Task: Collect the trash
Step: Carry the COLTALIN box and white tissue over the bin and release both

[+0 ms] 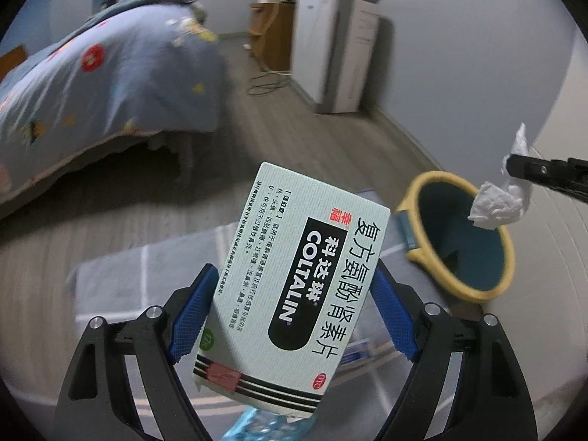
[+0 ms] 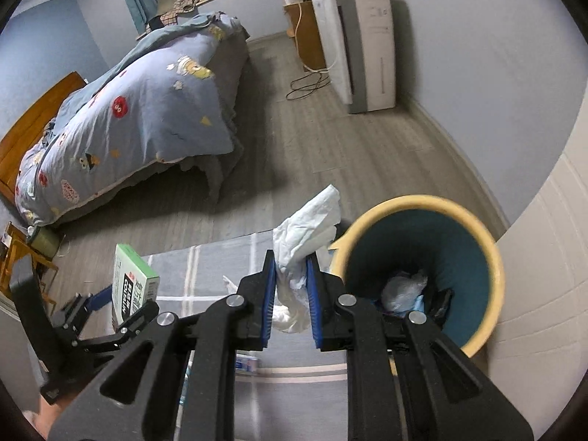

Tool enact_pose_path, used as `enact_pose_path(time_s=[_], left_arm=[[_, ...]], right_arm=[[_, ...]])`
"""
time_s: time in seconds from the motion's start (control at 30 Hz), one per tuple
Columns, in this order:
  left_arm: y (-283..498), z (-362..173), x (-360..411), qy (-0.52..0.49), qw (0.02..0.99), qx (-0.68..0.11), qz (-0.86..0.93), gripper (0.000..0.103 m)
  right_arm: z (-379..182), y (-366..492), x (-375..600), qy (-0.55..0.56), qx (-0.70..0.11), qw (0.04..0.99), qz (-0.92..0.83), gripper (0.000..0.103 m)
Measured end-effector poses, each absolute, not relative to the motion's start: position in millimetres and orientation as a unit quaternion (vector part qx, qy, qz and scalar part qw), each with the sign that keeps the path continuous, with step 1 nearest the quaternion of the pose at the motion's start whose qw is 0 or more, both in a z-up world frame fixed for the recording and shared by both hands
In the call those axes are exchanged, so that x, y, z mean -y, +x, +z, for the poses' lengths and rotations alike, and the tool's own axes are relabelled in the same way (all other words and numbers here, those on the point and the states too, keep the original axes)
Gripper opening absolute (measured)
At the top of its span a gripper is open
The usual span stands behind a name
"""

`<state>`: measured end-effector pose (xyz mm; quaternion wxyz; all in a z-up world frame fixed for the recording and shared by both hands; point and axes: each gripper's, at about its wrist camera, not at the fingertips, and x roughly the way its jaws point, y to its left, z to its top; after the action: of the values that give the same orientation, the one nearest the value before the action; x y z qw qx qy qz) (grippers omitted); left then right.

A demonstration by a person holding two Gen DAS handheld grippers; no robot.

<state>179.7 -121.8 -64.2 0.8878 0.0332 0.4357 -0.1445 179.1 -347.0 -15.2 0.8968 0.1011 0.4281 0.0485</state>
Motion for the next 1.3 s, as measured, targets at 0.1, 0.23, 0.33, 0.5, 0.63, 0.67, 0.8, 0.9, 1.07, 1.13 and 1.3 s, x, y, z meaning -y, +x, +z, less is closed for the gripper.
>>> enact_pose_path(time_s=[0.1,0.23,0.33,0.5,0.63,0.67,0.8,0.9,1.07,1.13,1.3], left_arm=[[183,-42,152,0.063,0.891,-0.417,-0.17,0.083],[185,-21,164,0.088,0.888,-0.404,-0.202,0.083],[180,-20,161,0.101,0.883,-0.4,-0.223,0.083],[179,-50,155,0.077,0.864,-0.431,-0.25,0.083],[178,-72,189,0.09,0.852,-0.441,-0.268,0.083],[176,-76,196,0.096,0.85,-0.441,-0.272,0.083],[177,-88,219,0.107,0.841,-0.446,-0.289,0.083],[180,-99,227,0.11,0.83,-0.459,-0.297,0.083],[188,-119,243,0.118,0.816,-0.482,-0.297,0.083],[189,-126,251,0.12,0.812,-0.486,-0.299,0.083],[186,-132,266,0.14,0.811,-0.477,-0.307,0.083]], right_arm=[[1,178,379,0.088,-0.414,0.906,0.032,0.016],[6,176,426,0.095,-0.409,0.907,0.002,0.016],[-5,174,458,0.099,-0.418,0.902,-0.032,0.016],[-46,181,484,0.112,-0.462,0.878,-0.055,0.016],[-69,186,499,0.133,-0.483,0.863,-0.066,0.016],[-73,186,501,0.133,-0.487,0.86,-0.069,0.016],[-91,190,512,0.14,-0.504,0.849,-0.08,0.016],[-104,189,519,0.148,-0.514,0.841,-0.079,0.016],[-122,194,517,0.137,-0.536,0.83,-0.076,0.016],[-125,195,516,0.138,-0.541,0.827,-0.074,0.016],[-128,197,516,0.144,-0.544,0.824,-0.072,0.016]])
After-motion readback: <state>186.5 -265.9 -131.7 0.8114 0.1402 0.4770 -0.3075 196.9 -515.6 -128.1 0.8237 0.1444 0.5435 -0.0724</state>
